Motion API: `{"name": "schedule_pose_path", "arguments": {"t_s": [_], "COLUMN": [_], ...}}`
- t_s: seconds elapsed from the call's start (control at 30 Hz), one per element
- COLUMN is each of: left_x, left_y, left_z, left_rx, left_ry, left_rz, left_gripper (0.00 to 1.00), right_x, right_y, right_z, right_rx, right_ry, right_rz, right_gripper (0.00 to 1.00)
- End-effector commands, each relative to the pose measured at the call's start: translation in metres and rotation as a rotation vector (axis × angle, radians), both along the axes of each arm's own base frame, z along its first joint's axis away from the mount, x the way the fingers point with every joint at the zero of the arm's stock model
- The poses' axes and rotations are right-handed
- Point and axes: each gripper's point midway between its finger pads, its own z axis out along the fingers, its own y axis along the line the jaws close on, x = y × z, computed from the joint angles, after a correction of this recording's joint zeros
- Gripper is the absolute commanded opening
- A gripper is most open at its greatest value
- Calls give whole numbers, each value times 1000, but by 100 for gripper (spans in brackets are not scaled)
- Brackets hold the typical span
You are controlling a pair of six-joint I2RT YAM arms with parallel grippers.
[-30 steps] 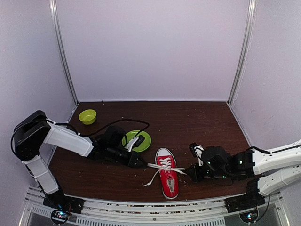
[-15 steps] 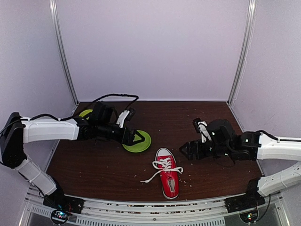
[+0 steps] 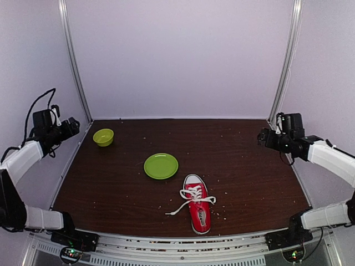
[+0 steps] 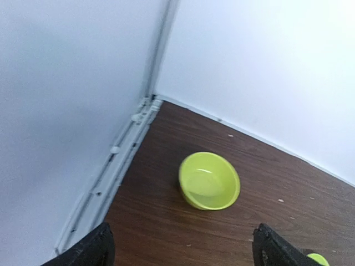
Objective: Tie the shoes
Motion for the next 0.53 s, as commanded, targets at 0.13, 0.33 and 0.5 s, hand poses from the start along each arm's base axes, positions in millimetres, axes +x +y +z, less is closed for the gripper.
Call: {"name": "schedule_pose_path", "arguments": {"t_s": [0.13, 0.33, 0.5], "left_x": [-39, -20, -17], "left_y": [58, 45, 45], "left_z": [-58, -71, -56], "left_rx": [316, 361, 416], "left_ry": [-54, -127, -216], "left_rz": [261, 164, 173], "left_gripper": [89, 89, 96], "right_x": [-26, -26, -13], "right_y": [-118, -136, -136], "right_z": [34, 0, -6], "right_rx": [-158, -209, -240], "right_ry": [-423, -419, -409], "right_rz": [-391, -485, -479], "right_gripper": [100, 100, 99]}}
